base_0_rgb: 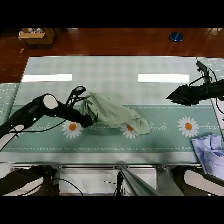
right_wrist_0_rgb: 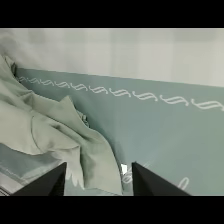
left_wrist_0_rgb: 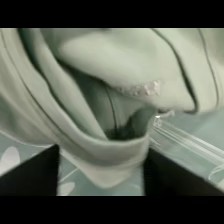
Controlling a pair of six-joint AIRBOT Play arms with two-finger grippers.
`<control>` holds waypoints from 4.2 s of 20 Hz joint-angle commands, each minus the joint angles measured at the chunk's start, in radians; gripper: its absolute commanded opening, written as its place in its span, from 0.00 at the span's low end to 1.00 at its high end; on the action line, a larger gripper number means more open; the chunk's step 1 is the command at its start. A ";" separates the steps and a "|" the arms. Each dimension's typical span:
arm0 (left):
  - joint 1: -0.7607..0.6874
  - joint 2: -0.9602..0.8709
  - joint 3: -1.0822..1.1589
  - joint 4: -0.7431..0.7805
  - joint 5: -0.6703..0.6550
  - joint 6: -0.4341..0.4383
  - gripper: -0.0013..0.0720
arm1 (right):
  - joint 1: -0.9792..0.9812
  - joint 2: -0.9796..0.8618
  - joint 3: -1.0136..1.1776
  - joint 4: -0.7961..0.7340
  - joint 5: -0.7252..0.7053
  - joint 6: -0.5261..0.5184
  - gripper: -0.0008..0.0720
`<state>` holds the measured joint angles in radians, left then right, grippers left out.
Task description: Fold the shirts.
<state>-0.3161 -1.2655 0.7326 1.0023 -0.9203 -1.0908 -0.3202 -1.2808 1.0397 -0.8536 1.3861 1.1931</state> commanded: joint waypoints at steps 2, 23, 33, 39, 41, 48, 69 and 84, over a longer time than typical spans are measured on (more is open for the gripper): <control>-0.003 -0.039 0.010 0.006 0.046 -0.025 0.08 | 0.000 0.001 -0.001 0.006 0.026 -0.002 0.68; 0.000 -0.030 0.058 0.010 -0.087 -0.024 0.06 | 0.282 -0.003 -0.410 0.014 -0.332 0.052 0.68; 0.010 0.014 0.155 0.042 -0.100 -0.020 0.06 | 0.415 -0.080 -0.344 0.163 -0.331 0.014 0.05; 0.193 0.212 0.464 0.064 -0.184 -0.021 0.06 | 0.228 0.245 -0.066 0.163 -0.211 0.000 0.04; 0.259 0.275 0.573 0.064 -0.224 -0.020 0.06 | 0.151 0.347 0.050 0.161 -0.211 0.007 0.04; 0.363 0.463 0.872 0.089 -0.296 -0.021 0.06 | -0.047 0.484 0.449 0.111 -0.207 0.089 0.04; 0.359 0.581 1.085 -0.061 -0.696 -0.276 0.06 | -0.043 0.233 1.042 -0.047 -0.170 0.192 0.04; 0.362 -0.005 0.632 0.111 -0.571 -0.072 0.06 | 0.399 -0.569 0.984 -0.153 -0.297 0.212 0.04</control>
<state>0.0437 -1.1385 1.3865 1.0348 -1.5047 -1.2148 0.0219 -1.7348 2.0296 -0.9512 1.1328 1.3869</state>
